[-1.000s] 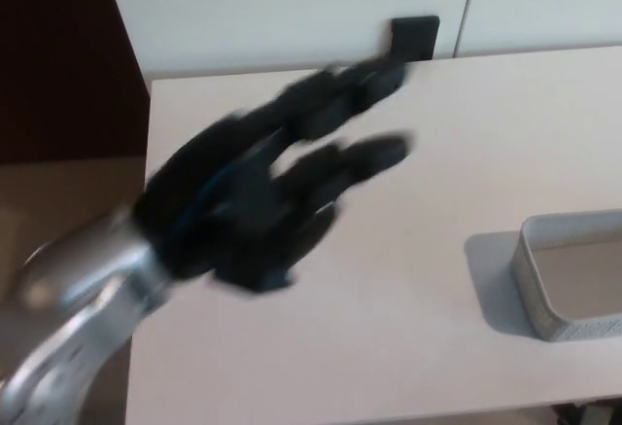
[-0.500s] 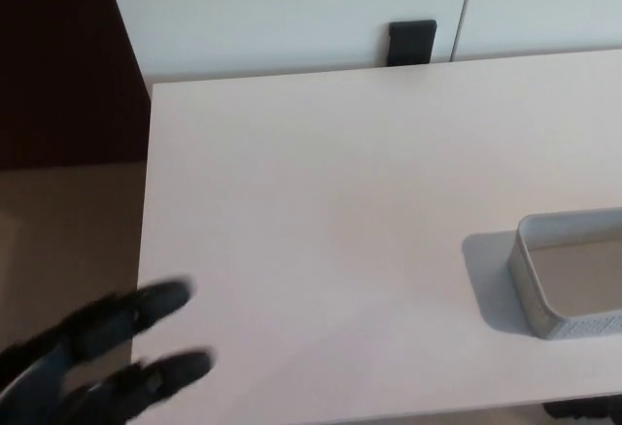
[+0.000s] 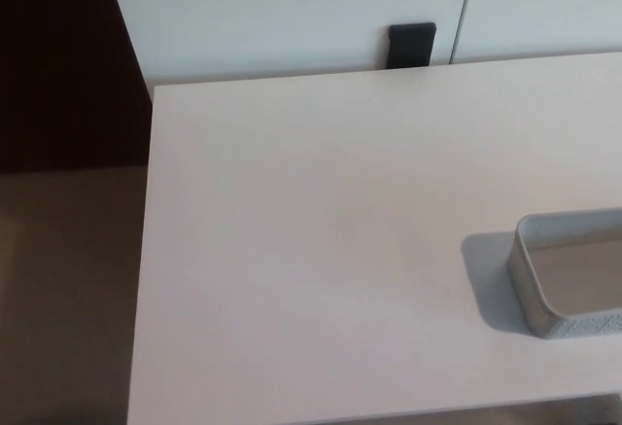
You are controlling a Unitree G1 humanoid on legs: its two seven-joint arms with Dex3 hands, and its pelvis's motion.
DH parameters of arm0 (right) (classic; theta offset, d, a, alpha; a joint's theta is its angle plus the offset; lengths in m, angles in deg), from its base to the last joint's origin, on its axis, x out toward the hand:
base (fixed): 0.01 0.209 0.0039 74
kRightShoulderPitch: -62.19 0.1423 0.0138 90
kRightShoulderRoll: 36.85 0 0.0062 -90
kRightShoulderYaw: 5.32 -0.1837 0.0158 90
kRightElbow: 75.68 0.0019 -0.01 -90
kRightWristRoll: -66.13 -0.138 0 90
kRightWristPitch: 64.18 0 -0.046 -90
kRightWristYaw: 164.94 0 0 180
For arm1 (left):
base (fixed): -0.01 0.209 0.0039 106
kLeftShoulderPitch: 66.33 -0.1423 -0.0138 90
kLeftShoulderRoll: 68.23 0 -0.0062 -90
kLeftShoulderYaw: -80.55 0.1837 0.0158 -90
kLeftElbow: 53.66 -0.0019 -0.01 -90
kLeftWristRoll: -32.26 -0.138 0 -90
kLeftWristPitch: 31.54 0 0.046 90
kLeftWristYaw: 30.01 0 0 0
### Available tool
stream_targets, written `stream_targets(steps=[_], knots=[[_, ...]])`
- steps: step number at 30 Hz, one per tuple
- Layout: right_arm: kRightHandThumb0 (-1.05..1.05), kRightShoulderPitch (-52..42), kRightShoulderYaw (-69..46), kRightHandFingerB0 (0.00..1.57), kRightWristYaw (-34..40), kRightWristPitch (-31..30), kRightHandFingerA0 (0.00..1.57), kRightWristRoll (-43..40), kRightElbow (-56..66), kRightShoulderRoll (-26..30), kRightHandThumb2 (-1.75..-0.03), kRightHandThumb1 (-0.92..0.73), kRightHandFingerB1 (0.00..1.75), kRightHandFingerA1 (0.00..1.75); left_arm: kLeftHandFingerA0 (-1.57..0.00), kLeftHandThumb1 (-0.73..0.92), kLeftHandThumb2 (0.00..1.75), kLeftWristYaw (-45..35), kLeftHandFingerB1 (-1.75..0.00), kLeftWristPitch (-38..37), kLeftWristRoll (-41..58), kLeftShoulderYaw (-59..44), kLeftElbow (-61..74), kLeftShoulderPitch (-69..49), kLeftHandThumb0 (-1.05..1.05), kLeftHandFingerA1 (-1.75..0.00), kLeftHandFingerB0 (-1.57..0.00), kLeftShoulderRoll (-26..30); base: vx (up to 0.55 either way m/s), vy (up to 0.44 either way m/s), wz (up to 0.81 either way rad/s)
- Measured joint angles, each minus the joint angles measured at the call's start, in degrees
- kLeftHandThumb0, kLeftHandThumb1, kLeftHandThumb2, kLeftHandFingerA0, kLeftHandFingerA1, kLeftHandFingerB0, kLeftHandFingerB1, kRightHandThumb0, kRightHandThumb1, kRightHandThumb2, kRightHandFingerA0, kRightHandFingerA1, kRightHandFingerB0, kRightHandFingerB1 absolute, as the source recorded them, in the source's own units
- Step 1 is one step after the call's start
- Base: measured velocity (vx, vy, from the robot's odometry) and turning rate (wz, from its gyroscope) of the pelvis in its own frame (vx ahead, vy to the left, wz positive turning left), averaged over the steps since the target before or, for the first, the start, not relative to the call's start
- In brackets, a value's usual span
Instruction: The robot walks towards a table in front, picks a shampoo with left hand and puts it in a small grey container
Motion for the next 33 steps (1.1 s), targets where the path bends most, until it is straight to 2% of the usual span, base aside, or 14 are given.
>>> stream_targets(steps=[2,3,4,6,7,8,12,13,14,15,21,22,27,33], knots=[[-0.25,-0.4,-0.1,0.5,0.0,0.0,0.63,0.0,0.0,0.0,-0.61,-0.72,0.41,0.47,-0.7,0.5,0.56,-0.6,-0.41,-0.7,-0.2,0.1,-4.1,0.3,-0.51,-0.43,-0.67,1.3,0.0,0.0,0.0],[-0.25,-0.6,-0.1,0.5,0.0,0.0,0.63,0.0,-0.1,0.0,-0.61,-0.72,0.41,0.48,-0.59,0.41,0.81,-0.7,-0.52,-1.4,-0.4,0.4,-7.0,0.4,-0.5,-0.57,-0.52,2.2,0.0,0.0,0.0],[-0.25,-0.8,-0.1,0.5,0.0,0.0,0.63,0.0,-0.1,0.0,-0.61,-0.72,0.41,0.48,-0.58,0.52,0.56,-0.7,-0.39,-2.1,-0.8,0.8,-9.6,0.7,-0.45,-0.43,-0.56,3.0,0.0,0.0,0.0],[-0.25,-1.1,-0.2,0.5,0.0,0.0,0.61,0.0,-0.2,0.1,-0.61,-0.73,0.41,0.47,-0.45,0.41,0.78,-0.4,-0.49,-3.3,-1.5,1.7,-14.0,1.4,-0.49,-0.55,-0.4,4.0,0.0,0.0,0.0],[-0.25,-1.3,-0.3,0.5,0.0,0.0,0.59,0.0,-0.2,0.1,-0.61,-0.73,0.41,0.47,-0.39,0.56,0.56,0.0,-0.32,-4.1,-2.3,2.5,-17.1,2.1,-0.49,-0.41,-0.34,4.6,0.0,0.0,0.0],[-0.25,-1.5,-0.3,0.51,0.0,0.0,0.6,0.0,-0.3,0.1,-0.61,-0.73,0.41,0.46,-0.29,0.65,0.6,0.4,-0.28,-4.7,-2.7,3.2,-19.6,2.7,-0.52,-0.38,-0.18,5.0,0.0,0.0,0.0],[-0.25,-2.2,-0.6,0.5,0.0,-0.1,0.6,0.0,-0.5,0.3,-0.61,-0.74,0.41,0.46,-0.2,0.71,0.62,3.2,-0.28,-7.8,-5.5,6.7,-29.8,6.7,-0.55,-0.36,-0.16,5.4,0.0,0.0,0.0],[-0.24,-2.3,-0.7,0.5,0.0,-0.1,0.59,0.0,-0.5,0.4,-0.61,-0.74,0.41,0.47,-0.01,0.53,1.07,4.2,-0.48,-8.7,-6.4,7.9,-32.6,8.2,-0.35,-0.49,0.0,5.4,0.0,0.0,0.0],[-0.24,-2.4,-0.8,0.5,0.0,-0.1,0.59,0.0,-0.5,0.5,-0.61,-0.74,0.41,0.47,-0.01,0.53,1.07,4.9,-0.48,-9.3,-7.0,8.6,-34.4,9.5,-0.35,-0.49,0.0,5.4,0.0,0.0,0.0],[-0.24,-2.5,-0.9,0.5,0.0,-0.1,0.6,0.0,-0.5,0.7,-0.61,-0.73,0.41,0.47,-0.2,0.78,0.64,6.0,-0.28,-10.0,-7.8,9.6,-36.9,11.3,-0.67,-0.34,-0.19,5.4,0.0,0.0,0.0],[-0.24,-3.0,-1.9,0.52,0.0,-0.3,0.65,0.0,-0.9,1.5,-0.61,-0.72,0.42,0.49,-0.21,0.84,0.65,12.7,-0.3,-15.2,-12.3,14.8,-49.5,23.1,-0.74,-0.37,-0.15,4.7,0.0,0.0,0.0],[-0.25,-3.0,-1.9,0.52,0.0,-0.3,0.64,0.0,-0.9,1.5,-0.61,-0.72,0.42,0.48,-0.06,0.65,1.03,13.5,-0.34,-15.7,-12.8,15.5,-50.4,24.3,-0.77,-0.47,-0.01,4.6,0.0,0.0,0.0],[-0.26,-3.0,-2.2,0.52,0.1,-0.6,0.63,0.0,-1.1,1.7,-0.61,-0.72,0.41,0.48,-0.01,0.73,1.04,18.7,-0.11,-18.6,-16.4,19.7,-55.2,31.5,-0.83,-0.26,0.0,4.2,0.0,0.0,0.0],[-0.27,-2.9,-2.2,0.51,0.1,-0.6,0.63,0.0,-1.2,1.7,-0.61,-0.73,0.41,0.47,-0.04,0.7,1.05,25.2,-0.24,-21.8,-19.4,22.3,-58.4,37.4,-0.81,-0.31,-0.08,2.0,0.0,0.0,0.0]])
